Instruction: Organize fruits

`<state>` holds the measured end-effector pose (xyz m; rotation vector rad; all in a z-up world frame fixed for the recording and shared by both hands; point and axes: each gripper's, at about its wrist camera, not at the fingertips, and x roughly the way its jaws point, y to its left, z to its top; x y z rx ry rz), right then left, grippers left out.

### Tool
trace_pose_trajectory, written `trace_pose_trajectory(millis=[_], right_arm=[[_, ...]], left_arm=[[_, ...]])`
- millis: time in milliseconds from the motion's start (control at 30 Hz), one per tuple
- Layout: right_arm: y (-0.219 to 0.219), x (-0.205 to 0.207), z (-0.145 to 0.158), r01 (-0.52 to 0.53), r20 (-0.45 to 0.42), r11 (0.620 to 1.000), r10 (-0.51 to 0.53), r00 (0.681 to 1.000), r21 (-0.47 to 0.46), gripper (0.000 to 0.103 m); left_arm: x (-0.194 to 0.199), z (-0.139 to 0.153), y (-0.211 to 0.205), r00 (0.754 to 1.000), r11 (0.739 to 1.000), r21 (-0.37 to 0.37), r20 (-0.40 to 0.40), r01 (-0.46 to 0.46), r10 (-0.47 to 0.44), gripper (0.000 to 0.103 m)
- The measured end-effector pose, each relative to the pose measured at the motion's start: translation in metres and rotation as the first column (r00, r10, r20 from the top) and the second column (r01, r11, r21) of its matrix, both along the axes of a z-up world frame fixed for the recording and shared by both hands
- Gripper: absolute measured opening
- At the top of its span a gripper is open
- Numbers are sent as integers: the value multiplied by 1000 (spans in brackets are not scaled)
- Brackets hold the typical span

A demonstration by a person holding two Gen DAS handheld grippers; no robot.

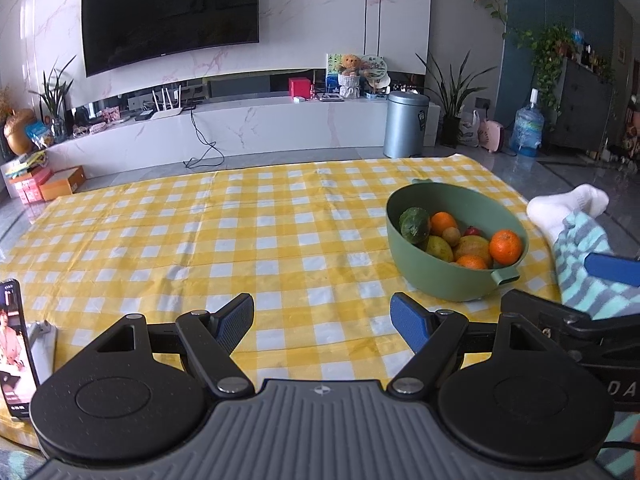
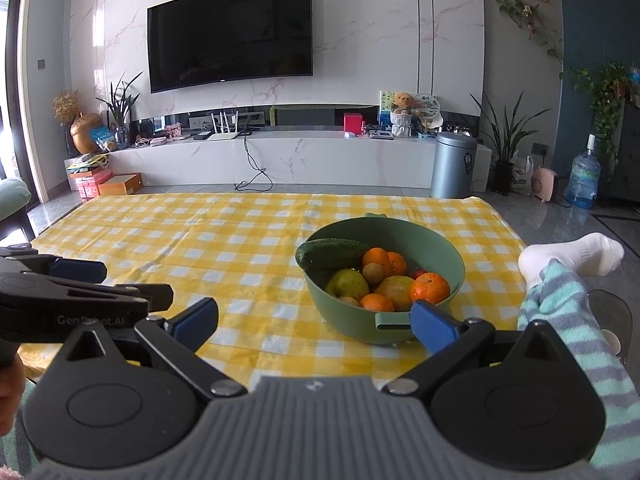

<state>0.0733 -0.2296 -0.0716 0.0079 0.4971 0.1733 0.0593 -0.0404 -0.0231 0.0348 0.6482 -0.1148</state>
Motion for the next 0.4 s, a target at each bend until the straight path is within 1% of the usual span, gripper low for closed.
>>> trace_pose_trajectory(millis=[233, 400], right_arm=[[-1, 0, 0, -4, -7, 1000, 4, 1000, 5, 99], [-1, 1, 0, -3, -12, 1000, 3, 1000, 7, 99]], left_arm=[[0, 2, 3, 1000, 1000, -30, 5, -2, 3, 91], [-1, 3, 2, 1000, 1000, -23, 16, 0, 0, 91]])
